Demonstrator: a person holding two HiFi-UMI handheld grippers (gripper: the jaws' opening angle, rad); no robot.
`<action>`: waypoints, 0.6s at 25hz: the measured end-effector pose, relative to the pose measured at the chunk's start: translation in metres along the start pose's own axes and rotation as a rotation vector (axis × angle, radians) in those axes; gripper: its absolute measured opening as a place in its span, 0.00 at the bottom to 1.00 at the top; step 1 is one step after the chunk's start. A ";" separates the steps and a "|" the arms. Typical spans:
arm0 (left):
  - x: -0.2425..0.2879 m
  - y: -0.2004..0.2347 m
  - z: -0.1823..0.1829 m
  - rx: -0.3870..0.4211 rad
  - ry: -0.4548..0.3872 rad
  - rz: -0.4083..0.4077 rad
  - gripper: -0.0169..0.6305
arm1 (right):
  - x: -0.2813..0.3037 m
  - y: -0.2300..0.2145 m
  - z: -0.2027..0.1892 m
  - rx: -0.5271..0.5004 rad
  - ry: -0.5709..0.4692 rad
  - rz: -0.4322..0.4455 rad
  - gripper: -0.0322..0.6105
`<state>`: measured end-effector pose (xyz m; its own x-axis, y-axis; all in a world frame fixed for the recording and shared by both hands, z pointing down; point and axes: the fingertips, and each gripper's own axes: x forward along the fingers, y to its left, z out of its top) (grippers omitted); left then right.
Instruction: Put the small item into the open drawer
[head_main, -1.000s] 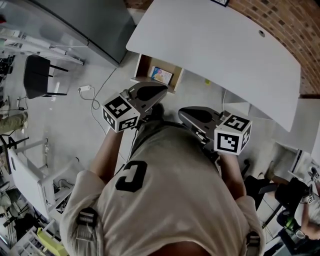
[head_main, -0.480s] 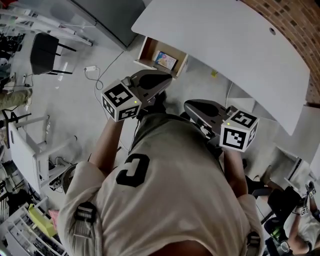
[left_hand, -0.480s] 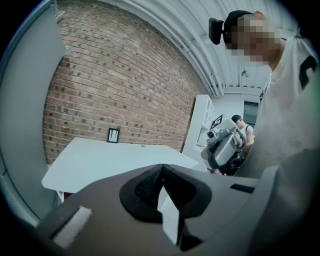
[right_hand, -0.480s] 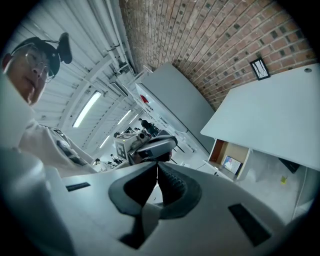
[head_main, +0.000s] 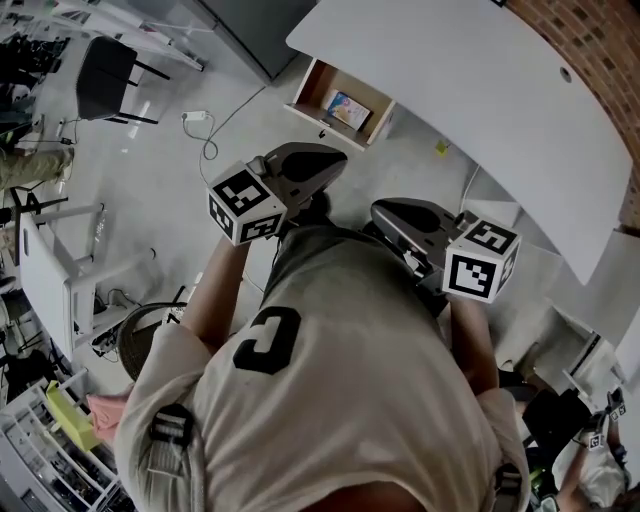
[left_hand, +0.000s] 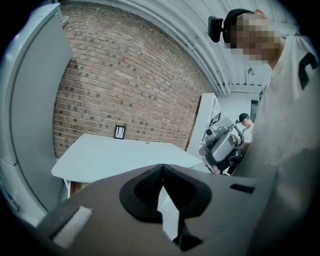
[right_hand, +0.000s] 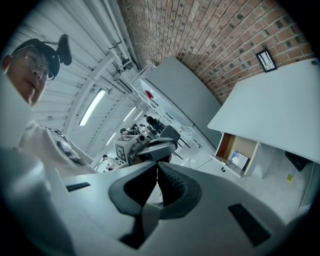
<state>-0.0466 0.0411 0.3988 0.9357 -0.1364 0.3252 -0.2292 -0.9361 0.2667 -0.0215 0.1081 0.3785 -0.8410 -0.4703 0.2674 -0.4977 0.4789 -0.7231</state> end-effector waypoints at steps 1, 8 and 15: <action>-0.003 0.002 0.000 0.000 -0.004 -0.002 0.03 | 0.003 0.001 0.001 0.001 -0.002 -0.005 0.06; -0.038 0.024 -0.011 0.011 -0.001 -0.029 0.03 | 0.051 0.015 0.005 0.002 0.014 -0.023 0.06; -0.097 0.059 -0.032 -0.010 0.005 -0.050 0.03 | 0.115 0.037 0.001 0.003 0.046 -0.041 0.06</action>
<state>-0.1594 0.0091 0.4120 0.9448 -0.0882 0.3156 -0.1852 -0.9383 0.2920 -0.1363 0.0712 0.3825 -0.8287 -0.4548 0.3263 -0.5318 0.4578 -0.7125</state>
